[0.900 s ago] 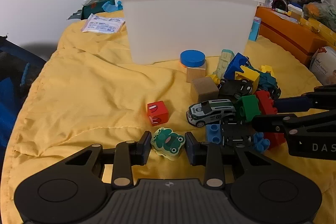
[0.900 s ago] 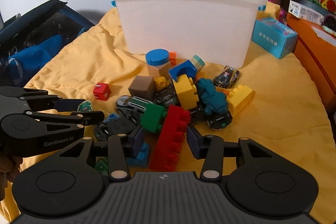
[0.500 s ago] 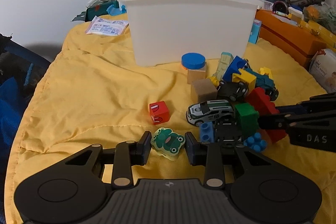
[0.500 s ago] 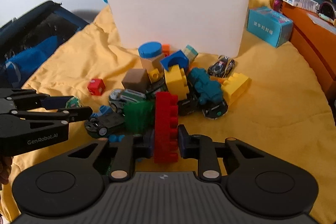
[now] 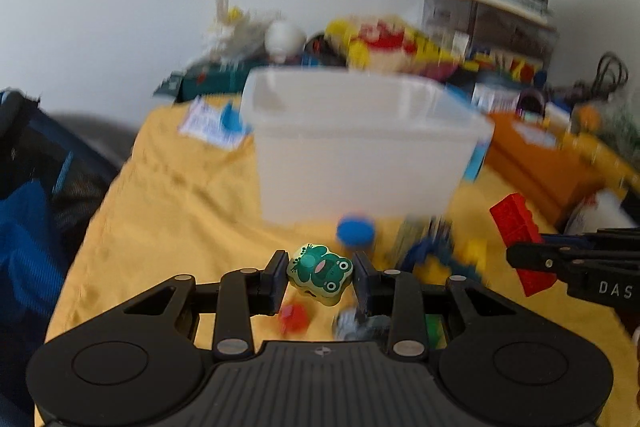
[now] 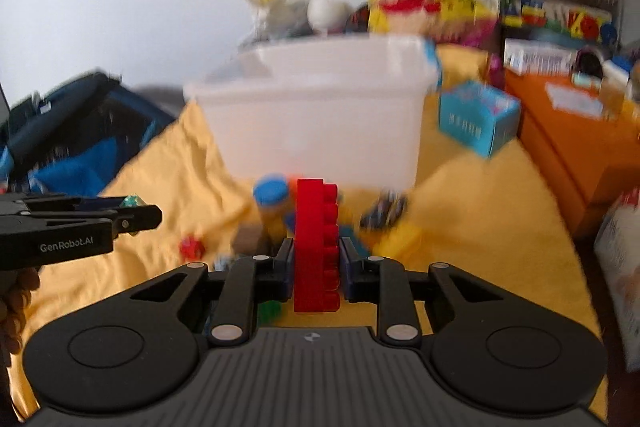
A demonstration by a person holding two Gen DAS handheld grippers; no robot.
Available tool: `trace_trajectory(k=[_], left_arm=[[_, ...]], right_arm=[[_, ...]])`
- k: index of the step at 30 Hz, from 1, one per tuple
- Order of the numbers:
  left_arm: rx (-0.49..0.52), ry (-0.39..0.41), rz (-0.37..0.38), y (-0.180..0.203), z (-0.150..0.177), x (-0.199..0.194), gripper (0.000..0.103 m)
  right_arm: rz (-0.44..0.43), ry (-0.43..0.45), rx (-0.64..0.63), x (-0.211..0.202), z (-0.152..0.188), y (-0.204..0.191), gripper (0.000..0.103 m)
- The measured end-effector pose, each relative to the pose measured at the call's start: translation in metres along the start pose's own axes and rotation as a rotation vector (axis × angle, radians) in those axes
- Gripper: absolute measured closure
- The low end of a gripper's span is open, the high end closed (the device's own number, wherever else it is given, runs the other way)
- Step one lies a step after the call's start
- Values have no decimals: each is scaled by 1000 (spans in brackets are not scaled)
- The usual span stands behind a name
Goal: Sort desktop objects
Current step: 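Grasp the red block with the right tool while the left tool grasps the green frog toy, then carry the red block and frog toy over the clear bin and release both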
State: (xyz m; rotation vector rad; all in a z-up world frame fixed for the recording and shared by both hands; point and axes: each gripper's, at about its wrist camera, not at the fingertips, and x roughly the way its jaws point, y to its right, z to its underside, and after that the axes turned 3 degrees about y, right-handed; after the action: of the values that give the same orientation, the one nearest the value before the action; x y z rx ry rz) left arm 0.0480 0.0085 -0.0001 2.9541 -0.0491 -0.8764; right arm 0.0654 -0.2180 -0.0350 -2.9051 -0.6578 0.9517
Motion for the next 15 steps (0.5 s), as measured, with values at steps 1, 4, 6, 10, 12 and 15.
trace_trajectory(k=[1, 4, 6, 10, 12, 15], left_arm=[[1, 20, 0, 2, -11, 0, 65], [9, 63, 9, 6, -42, 2, 65], [28, 93, 9, 9, -62, 6, 65], [16, 117, 5, 9, -101, 24, 65], [12, 114, 5, 8, -115, 36, 65], [15, 105, -3, 8, -131, 55, 65]], right_arm=[[-1, 16, -4, -2, -8, 1, 78], [3, 55, -7, -3, -33, 4, 78], [-2, 80, -5, -2, -51, 9, 78], [-4, 121, -15, 7, -87, 22, 78], [-10, 124, -4, 15, -103, 27, 78], [-15, 119, -2, 31, -125, 34, 78]])
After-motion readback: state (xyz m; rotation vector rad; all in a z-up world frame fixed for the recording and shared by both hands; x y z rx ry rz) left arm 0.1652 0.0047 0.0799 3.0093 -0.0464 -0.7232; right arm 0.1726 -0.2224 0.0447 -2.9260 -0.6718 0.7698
